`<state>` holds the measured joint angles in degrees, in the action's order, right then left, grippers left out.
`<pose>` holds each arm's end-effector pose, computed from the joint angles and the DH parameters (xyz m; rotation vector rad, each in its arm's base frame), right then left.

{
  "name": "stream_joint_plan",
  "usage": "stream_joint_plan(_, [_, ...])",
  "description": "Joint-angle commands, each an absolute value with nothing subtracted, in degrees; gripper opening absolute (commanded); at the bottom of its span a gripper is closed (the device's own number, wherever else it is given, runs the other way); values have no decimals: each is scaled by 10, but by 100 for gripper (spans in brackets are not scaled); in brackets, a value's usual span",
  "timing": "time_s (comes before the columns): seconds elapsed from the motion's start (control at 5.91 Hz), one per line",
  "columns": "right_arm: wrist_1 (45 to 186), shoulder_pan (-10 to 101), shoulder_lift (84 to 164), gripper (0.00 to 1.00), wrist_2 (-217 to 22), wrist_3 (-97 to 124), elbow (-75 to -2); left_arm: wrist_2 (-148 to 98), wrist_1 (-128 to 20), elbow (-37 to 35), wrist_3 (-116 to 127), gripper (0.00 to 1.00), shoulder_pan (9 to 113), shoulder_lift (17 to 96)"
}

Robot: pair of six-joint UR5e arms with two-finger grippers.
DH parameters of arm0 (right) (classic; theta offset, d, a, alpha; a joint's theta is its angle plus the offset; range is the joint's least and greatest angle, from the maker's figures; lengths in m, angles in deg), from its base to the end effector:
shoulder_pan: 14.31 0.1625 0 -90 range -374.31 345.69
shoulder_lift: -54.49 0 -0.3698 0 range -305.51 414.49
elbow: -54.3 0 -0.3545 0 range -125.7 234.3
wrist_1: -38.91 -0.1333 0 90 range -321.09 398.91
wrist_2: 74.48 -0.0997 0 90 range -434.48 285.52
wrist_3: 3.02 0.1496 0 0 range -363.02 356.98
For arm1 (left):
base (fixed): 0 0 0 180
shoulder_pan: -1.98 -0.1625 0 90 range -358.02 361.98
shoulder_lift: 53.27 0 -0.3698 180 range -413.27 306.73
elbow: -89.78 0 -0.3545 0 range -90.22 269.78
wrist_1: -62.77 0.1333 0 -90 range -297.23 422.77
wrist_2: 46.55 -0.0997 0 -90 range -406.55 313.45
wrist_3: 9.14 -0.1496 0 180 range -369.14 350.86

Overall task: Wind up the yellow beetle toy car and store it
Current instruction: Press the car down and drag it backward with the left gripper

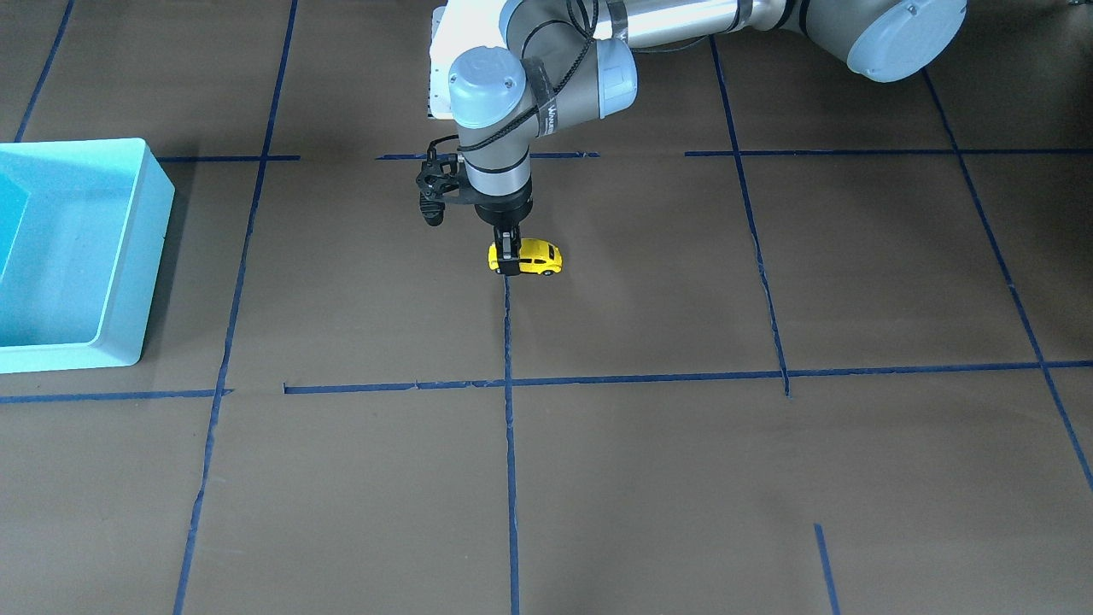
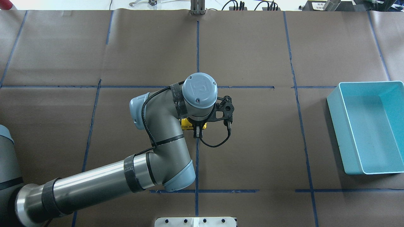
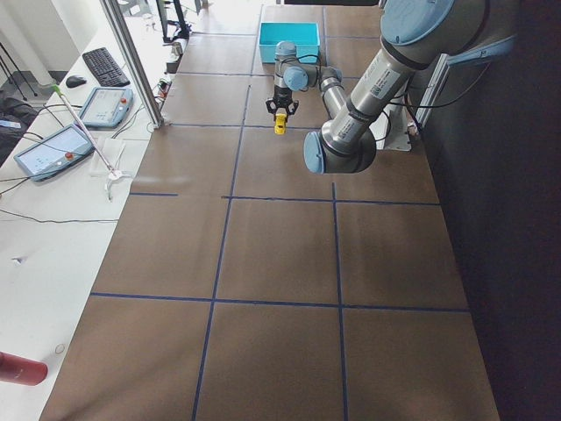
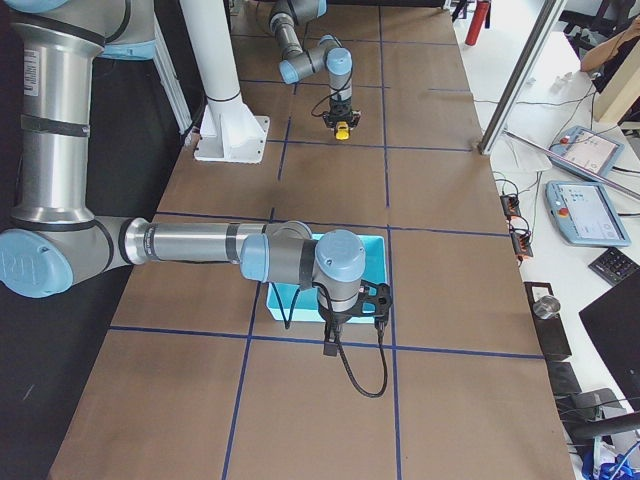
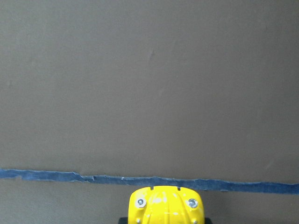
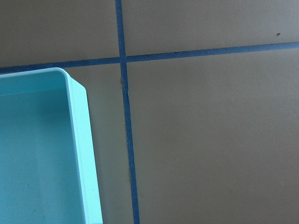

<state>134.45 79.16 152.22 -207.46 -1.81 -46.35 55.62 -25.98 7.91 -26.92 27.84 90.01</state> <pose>0.0554 -0.3963 0.6248 -0.0288 -0.7510 0.0950 0.6032 -0.4055 0.1685 0.6827 0.5334 1.4298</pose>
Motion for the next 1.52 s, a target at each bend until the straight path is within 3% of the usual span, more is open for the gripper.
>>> stream_joint_plan(0.0, [1344, 792, 1522, 100, -2076, -18, -464, 584, -305, 94, -268, 0, 282, 906])
stream_joint_plan(1.35, [1344, 791, 1522, 100, -2076, -17, -464, 620, -395, 141, -245, 0, 289, 902])
